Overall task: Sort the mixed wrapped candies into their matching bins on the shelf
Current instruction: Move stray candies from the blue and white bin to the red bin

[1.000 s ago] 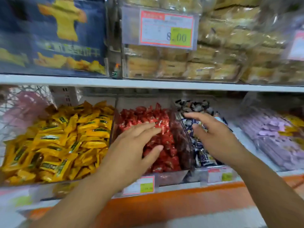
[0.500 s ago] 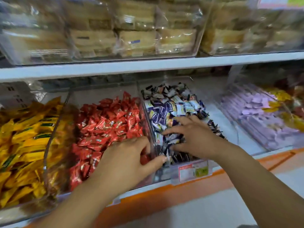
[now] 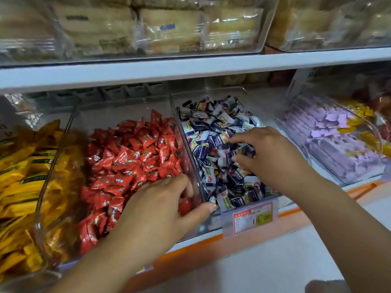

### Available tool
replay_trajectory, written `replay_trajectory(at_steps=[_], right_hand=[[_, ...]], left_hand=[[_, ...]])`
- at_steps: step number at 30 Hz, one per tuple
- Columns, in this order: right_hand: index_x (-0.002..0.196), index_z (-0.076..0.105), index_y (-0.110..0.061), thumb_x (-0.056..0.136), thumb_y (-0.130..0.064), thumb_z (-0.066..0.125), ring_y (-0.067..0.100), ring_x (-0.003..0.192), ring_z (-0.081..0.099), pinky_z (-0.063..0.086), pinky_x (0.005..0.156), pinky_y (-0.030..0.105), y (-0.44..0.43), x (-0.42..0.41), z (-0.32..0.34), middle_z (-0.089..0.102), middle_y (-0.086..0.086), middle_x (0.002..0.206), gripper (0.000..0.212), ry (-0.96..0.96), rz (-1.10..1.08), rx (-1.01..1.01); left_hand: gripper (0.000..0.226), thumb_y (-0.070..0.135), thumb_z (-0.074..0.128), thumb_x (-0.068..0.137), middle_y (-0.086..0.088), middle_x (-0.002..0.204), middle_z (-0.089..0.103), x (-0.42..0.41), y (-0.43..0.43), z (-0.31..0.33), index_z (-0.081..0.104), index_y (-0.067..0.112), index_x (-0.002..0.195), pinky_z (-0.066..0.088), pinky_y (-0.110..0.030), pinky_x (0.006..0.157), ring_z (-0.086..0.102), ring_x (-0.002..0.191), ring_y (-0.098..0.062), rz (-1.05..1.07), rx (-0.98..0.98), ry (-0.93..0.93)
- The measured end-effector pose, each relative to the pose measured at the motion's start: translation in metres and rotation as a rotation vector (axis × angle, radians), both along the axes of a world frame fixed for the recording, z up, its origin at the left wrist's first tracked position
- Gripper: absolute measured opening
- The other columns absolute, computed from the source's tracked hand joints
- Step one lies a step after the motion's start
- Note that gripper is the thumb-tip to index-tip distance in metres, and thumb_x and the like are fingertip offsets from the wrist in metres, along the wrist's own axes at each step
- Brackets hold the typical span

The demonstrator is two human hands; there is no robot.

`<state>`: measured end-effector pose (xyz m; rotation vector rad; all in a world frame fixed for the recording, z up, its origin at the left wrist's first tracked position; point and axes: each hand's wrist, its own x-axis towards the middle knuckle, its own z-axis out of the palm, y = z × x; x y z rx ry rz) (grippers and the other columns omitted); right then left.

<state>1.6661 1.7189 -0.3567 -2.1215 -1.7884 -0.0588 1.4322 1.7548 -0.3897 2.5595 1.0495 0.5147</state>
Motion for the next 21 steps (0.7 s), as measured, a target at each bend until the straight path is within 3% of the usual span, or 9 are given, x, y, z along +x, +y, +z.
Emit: replay_trajectory(at_steps=[3,5,6,8,10,12,21], right_hand=[[0.105,0.074,-0.022,0.087,-0.02,0.069,0.012,0.093,0.056,0.044,0.081,0.025,0.001,-0.009,0.002,0.069,-0.002,0.099,0.019,0.07,0.041,0.182],[0.105,0.074,-0.023,0.089,-0.019,0.067,0.006,0.081,0.054,0.046,0.078,0.023,0.003,-0.016,0.001,0.069,-0.002,0.095,0.018,0.108,0.088,0.186],[0.111,0.072,-0.025,0.091,-0.021,0.065,0.006,0.085,0.054,0.046,0.079,0.023,0.004,-0.019,-0.001,0.069,-0.003,0.099,0.022,0.112,0.112,0.133],[0.131,0.057,-0.03,0.094,-0.029,0.06,0.009,0.113,0.044,0.04,0.091,0.023,0.01,-0.022,-0.01,0.06,-0.005,0.127,0.038,0.065,0.129,-0.049],[0.147,0.033,-0.037,0.095,-0.038,0.053,0.015,0.132,0.021,0.028,0.107,0.033,0.017,-0.021,-0.018,0.028,-0.013,0.154,0.055,-0.082,0.109,-0.217],[0.149,0.022,-0.039,0.094,-0.04,0.05,0.018,0.133,0.013,0.022,0.108,0.038,0.023,-0.02,-0.02,0.012,-0.015,0.156,0.061,-0.122,0.085,-0.279],[0.124,0.058,-0.029,0.091,-0.033,0.061,0.018,0.112,0.036,0.032,0.092,0.031,0.031,-0.021,-0.024,0.043,-0.009,0.128,0.033,-0.088,0.052,-0.138]], left_hand=[[0.06,0.086,0.019,0.064,0.017,0.08,0.055,0.0,-0.001,0.001,0.042,0.034,0.084,0.042,-0.021,0.069,0.052,0.078,-0.001,0.003,0.011,0.001],[0.062,0.086,0.015,0.063,0.017,0.082,0.055,0.0,-0.002,0.001,0.041,0.034,0.084,0.042,-0.021,0.071,0.052,0.081,-0.001,0.006,0.015,0.016],[0.062,0.086,0.015,0.063,0.017,0.082,0.055,0.0,-0.002,0.001,0.041,0.034,0.085,0.042,-0.021,0.072,0.052,0.082,-0.001,0.006,0.017,0.02],[0.062,0.085,0.015,0.063,0.018,0.083,0.055,0.0,-0.002,0.001,0.041,0.034,0.085,0.041,-0.021,0.073,0.052,0.084,-0.001,0.006,0.017,0.018],[0.061,0.085,0.015,0.063,0.018,0.084,0.055,0.0,-0.003,0.001,0.041,0.035,0.086,0.041,-0.02,0.074,0.052,0.086,0.0,0.005,0.014,0.019],[0.062,0.085,0.014,0.063,0.019,0.085,0.055,0.0,-0.003,0.001,0.041,0.035,0.086,0.041,-0.02,0.075,0.052,0.087,0.0,0.005,0.019,0.024],[0.061,0.086,0.012,0.064,0.02,0.086,0.054,-0.001,-0.003,0.0,0.039,0.037,0.087,0.04,-0.02,0.078,0.05,0.088,0.001,-0.009,0.025,0.045]])
